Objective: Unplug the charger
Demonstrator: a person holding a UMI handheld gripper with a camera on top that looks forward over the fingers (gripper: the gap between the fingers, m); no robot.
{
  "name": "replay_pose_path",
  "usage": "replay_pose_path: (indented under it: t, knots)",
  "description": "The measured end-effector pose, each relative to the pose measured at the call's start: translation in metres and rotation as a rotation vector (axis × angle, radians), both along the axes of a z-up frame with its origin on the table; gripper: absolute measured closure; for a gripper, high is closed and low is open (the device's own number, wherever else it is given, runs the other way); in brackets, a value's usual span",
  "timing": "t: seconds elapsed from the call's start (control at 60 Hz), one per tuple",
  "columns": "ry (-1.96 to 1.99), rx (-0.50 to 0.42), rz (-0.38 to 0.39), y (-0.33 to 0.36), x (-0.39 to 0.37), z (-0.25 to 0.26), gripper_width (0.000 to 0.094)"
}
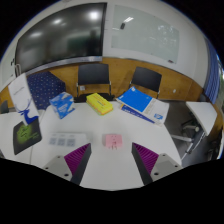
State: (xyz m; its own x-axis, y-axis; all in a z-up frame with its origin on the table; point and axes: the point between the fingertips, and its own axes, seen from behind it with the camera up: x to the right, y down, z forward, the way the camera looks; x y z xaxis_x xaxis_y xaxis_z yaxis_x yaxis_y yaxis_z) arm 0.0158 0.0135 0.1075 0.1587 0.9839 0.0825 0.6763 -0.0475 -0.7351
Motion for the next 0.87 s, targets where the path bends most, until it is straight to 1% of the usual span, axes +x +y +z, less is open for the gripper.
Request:
replay_pose_path:
  t: [0.1,0.183,0.267,0.4,0.533,0.65,0.733,0.8,0.867]
  knots:
    - [0.014,0.018,0.001,-0.025,0.069,0.051,0.0083]
    - [0.016,0.020,-0.011,-0.048,0.126,0.078,0.0088]
    - [0.012,0.004,-0.032,-0.067,0.174,0.094,0.0083]
    - [-0.002,-0.021,-0.054,-0.089,0.226,0.100,0.0086]
    - [-0.003,-0.050,-0.057,-0.099,0.251,0.098,0.0082]
    - [0.004,-0.032,-0.048,-0.090,0.254,0.097,0.0087]
    - [0.008,-0.039,-0.039,-0.082,0.251,0.097,0.0089]
    - [0.017,-0.034,-0.026,-0.072,0.247,0.100,0.0085]
    - [0.026,-0.001,0.012,-0.061,0.242,0.104,0.0091]
